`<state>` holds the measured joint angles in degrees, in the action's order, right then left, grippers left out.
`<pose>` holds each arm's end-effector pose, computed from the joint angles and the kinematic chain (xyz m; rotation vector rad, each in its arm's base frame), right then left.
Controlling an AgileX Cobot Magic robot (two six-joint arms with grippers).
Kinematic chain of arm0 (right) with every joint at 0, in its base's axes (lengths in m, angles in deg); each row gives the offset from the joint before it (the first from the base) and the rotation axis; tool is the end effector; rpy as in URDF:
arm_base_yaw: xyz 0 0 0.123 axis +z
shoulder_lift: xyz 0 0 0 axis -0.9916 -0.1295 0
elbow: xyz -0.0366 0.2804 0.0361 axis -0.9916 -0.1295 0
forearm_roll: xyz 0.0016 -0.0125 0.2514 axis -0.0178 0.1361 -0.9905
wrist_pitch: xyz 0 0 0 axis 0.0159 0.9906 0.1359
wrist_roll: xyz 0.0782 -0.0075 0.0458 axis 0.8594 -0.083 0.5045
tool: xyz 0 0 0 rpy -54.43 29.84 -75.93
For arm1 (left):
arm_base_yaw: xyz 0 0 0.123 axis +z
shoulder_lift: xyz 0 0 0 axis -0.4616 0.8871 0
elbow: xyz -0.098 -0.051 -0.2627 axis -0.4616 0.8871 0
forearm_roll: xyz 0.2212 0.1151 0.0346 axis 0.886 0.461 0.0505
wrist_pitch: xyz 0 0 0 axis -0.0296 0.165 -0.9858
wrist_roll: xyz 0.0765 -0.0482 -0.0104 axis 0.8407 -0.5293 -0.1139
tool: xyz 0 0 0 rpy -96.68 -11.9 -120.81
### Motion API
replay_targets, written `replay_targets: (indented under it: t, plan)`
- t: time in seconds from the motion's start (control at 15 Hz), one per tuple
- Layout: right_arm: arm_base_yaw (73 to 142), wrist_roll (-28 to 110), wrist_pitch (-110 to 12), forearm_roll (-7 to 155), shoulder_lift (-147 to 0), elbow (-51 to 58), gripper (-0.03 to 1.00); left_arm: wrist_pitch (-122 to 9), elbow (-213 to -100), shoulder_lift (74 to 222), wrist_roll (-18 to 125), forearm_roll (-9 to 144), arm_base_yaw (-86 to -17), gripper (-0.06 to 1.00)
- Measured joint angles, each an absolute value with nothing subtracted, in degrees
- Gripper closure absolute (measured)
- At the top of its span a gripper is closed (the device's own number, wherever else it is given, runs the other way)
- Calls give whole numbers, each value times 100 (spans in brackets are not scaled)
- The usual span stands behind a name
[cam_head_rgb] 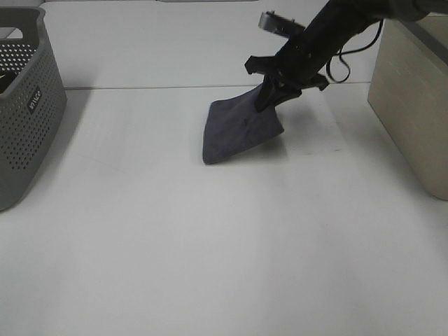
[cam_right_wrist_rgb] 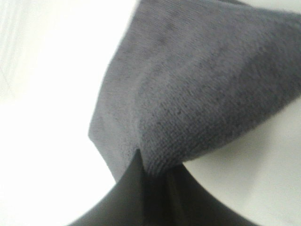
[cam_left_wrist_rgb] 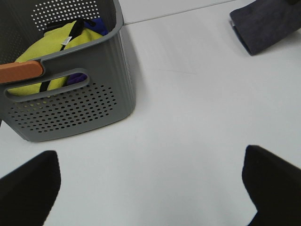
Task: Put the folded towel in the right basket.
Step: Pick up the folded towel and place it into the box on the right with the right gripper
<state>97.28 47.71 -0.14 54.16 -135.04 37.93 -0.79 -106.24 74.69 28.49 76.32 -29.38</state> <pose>0.4766 0.1622 0.1751 -0.4733 2.7399 0.6241 -0.0061 -0.0059 0.2817 0.2006 1.9963 -0.0091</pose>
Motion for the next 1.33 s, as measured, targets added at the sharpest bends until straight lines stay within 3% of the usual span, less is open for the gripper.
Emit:
replay_targets:
  t: [0.53, 0.73, 0.8, 0.93, 1.33]
  plan:
    - [9367, 5367, 26, 6596, -11396, 3793, 93, -79, -10624, 7469, 2849, 7632, -2938, -4]
    - [8519, 5407, 158, 6642, -10869, 3793, 93, -79, -10624, 7469, 2849, 7632, -2938, -4]
    - [7861, 5418, 175, 6659, -10634, 3793, 93, -79, -10624, 7469, 2849, 7632, -2938, -4]
    - [7253, 5476, 272, 6659, -10571, 3793, 93, -79, -10624, 7469, 2849, 7632, -2938, -4]
    - [6325, 5653, 307, 6745, -10685, 3782, 93, -79, -10624, 7469, 2849, 7632, -2938, -4]
